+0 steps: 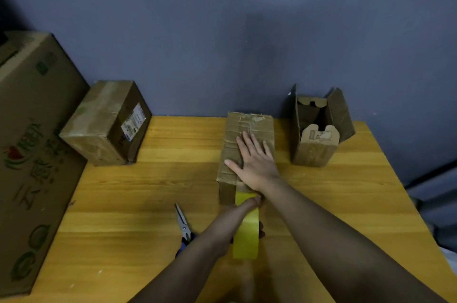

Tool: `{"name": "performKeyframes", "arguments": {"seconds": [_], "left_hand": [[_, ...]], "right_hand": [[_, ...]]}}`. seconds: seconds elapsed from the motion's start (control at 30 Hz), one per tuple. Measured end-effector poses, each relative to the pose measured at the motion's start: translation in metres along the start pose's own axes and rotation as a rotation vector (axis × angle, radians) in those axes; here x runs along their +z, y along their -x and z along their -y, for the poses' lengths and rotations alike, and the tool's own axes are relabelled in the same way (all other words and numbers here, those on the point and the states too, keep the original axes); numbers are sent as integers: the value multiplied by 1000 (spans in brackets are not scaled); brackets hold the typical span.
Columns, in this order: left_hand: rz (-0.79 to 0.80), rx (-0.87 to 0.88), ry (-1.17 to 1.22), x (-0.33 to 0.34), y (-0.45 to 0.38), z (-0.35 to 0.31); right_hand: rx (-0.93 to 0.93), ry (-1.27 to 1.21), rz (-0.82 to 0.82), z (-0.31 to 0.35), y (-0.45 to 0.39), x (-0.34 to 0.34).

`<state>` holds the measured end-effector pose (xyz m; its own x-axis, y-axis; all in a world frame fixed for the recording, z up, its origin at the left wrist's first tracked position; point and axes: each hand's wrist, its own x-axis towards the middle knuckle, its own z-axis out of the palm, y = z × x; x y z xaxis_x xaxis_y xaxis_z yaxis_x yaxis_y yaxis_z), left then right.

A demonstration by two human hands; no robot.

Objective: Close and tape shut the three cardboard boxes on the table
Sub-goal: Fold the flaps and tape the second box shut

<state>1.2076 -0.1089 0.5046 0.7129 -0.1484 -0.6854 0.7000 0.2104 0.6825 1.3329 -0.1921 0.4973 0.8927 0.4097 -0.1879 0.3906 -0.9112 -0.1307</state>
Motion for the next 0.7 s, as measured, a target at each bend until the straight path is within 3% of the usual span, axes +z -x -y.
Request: {"name": "performKeyframes", "arguments": {"seconds": [0.2, 0.33, 0.57, 0.7], "left_hand": [[6, -137, -15, -9, -11, 16], [-76, -64, -64, -9, -26, 23], [-26, -15, -12, -9, -29, 26], [-95, 77, -33, -6, -28, 25]], "right_hand": [[-2, 1, -6, 0, -1, 0], [-2, 1, -12, 0, -1, 1], [-3, 8, -43, 0, -2, 2], [-16, -12, -62, -3, -5, 1]]}}
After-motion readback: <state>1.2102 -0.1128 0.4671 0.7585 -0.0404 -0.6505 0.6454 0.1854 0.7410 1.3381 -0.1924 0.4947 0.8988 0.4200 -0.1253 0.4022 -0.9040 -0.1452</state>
